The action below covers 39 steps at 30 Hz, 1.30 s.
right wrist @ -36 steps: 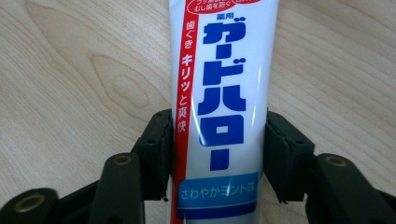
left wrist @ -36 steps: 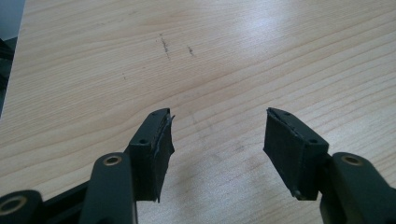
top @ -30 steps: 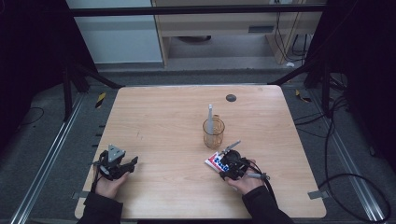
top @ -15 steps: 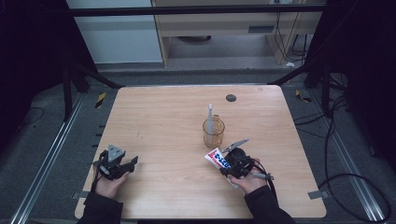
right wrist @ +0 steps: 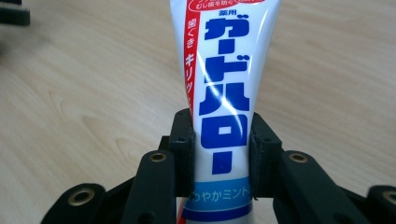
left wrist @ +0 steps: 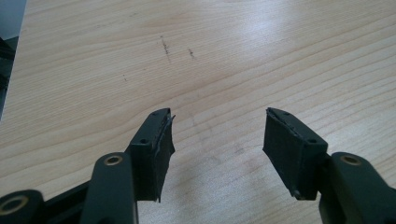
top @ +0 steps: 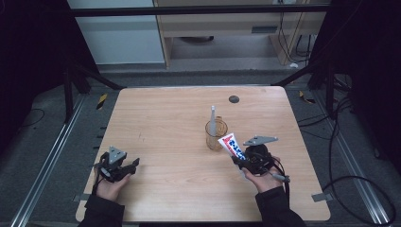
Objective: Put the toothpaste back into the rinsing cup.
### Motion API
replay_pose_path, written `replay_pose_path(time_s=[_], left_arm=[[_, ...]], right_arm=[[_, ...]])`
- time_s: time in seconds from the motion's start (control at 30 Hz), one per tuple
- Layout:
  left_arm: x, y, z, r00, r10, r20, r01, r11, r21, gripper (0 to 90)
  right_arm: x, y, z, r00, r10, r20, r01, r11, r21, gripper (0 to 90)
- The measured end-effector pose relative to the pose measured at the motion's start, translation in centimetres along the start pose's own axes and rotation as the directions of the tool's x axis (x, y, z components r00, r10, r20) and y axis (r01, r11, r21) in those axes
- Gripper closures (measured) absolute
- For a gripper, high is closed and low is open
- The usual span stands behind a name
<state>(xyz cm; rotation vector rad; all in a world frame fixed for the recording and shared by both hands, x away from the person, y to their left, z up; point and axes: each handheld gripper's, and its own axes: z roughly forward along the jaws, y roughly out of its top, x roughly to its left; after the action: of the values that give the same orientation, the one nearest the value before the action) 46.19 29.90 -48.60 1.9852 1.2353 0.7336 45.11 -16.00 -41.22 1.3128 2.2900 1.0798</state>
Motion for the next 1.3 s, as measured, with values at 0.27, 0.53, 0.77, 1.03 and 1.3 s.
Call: replay_pose_path(time_s=[0.27, 0.53, 0.77, 1.03, 1.3], left_arm=[[0.1, 0.0, -0.1, 0.9999, -0.010, -0.004, 0.010, 0.9999, -0.008, 41.1], [0.0, 0.0, -0.1, 0.9999, -0.009, -0.006, 0.008, 0.9999, -0.008, 41.1], [0.0, 0.0, 0.0, 1.0000, -0.006, -0.004, 0.006, 1.0000, -0.004, 41.0], [0.0, 0.0, 0.0, 1.0000, -0.007, -0.003, 0.007, 1.0000, -0.004, 41.0], [0.1, 0.0, 0.0, 1.0000, -0.009, -0.002, 0.009, 0.9999, -0.007, 41.2]], right_arm=[[-1.4, 1.3, -1.7, 0.9976, 0.053, 0.045, -0.047, 0.989, -0.139, 68.4], [-2.6, 3.8, -2.2, 0.9891, 0.133, 0.063, -0.106, 0.941, -0.320, 68.4], [-3.0, 5.5, -1.8, 0.9829, 0.172, 0.066, -0.127, 0.894, -0.429, 68.3], [-3.6, 7.1, -0.2, 0.9768, 0.202, 0.072, -0.135, 0.840, -0.525, 68.2], [-3.3, 8.1, 2.2, 0.9749, 0.208, 0.078, -0.121, 0.790, -0.601, 68.3]])
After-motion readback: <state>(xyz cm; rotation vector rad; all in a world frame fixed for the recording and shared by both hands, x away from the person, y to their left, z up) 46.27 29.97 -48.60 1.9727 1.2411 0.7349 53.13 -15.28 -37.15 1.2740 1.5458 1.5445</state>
